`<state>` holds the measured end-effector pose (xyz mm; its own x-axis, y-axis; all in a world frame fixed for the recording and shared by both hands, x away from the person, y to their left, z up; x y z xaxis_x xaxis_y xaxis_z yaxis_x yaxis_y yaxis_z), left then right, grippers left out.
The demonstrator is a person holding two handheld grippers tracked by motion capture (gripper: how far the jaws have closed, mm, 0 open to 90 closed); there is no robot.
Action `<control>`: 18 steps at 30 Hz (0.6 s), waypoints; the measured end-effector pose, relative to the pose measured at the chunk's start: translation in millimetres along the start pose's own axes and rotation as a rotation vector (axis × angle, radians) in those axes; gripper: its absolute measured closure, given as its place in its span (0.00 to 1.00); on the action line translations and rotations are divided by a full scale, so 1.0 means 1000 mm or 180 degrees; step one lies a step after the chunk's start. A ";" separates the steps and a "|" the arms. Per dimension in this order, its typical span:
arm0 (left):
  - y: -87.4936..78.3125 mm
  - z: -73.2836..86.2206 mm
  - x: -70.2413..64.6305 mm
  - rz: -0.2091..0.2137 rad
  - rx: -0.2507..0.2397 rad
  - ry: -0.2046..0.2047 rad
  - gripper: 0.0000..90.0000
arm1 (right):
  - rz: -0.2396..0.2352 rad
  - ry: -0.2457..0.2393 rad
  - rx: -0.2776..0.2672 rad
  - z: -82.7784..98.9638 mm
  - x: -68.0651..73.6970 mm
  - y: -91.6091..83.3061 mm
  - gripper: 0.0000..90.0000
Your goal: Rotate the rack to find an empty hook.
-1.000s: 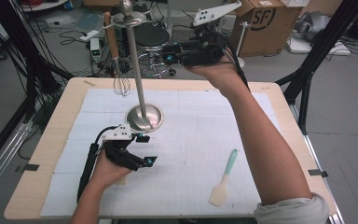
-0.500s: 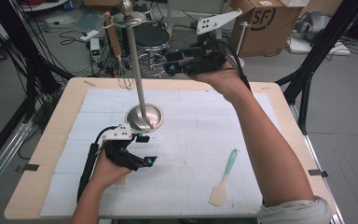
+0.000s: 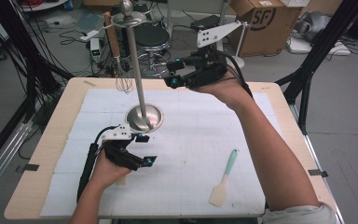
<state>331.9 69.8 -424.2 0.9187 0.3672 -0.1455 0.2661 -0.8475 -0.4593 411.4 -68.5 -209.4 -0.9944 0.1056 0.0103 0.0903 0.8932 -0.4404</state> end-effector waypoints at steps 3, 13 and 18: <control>0.000 0.000 0.000 0.0004 0.0012 -0.0006 0.20 | 0.0043 0.0016 -0.0016 0.010 0.002 -0.005 0.43; 0.002 0.001 -0.001 0.0000 0.0026 -0.0013 0.20 | 0.0176 0.0166 -0.0050 0.054 0.004 -0.017 0.39; 0.001 0.002 0.000 -0.0008 0.0046 -0.0010 0.20 | 0.0211 0.0322 -0.0066 0.075 0.007 -0.023 0.38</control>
<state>332.1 69.7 -426.5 0.9170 0.3707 -0.1471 0.2642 -0.8409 -0.4723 398.5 -121.3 -266.5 -0.9755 0.2074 0.0728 0.1579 0.8915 -0.4246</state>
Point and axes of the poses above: each handheld gripper's, and its own axes: y roughly forward along the jaws, z roughly out of its underside, x roughly to its left, the point moved 8 cm from there along y, roughly forward along the jaws, and after that the axes turned 4 degrees about x, right-handed, at the moved point
